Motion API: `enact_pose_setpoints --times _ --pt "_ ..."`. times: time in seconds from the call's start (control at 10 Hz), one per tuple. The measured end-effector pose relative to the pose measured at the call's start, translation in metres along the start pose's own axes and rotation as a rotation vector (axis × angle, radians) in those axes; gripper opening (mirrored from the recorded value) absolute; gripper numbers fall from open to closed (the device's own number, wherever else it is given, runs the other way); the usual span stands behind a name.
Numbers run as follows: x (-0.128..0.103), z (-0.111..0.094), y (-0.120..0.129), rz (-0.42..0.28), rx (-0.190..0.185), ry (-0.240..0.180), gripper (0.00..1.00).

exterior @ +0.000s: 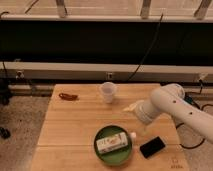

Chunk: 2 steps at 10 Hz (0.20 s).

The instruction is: Place the bottle in the ceramic bowl

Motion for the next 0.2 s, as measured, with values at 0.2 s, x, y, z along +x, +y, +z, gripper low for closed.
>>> enact_pose_setpoints --times 0.2 --pt "-0.0031 0.0069 0.0034 0.014 0.004 0.011 0.80"
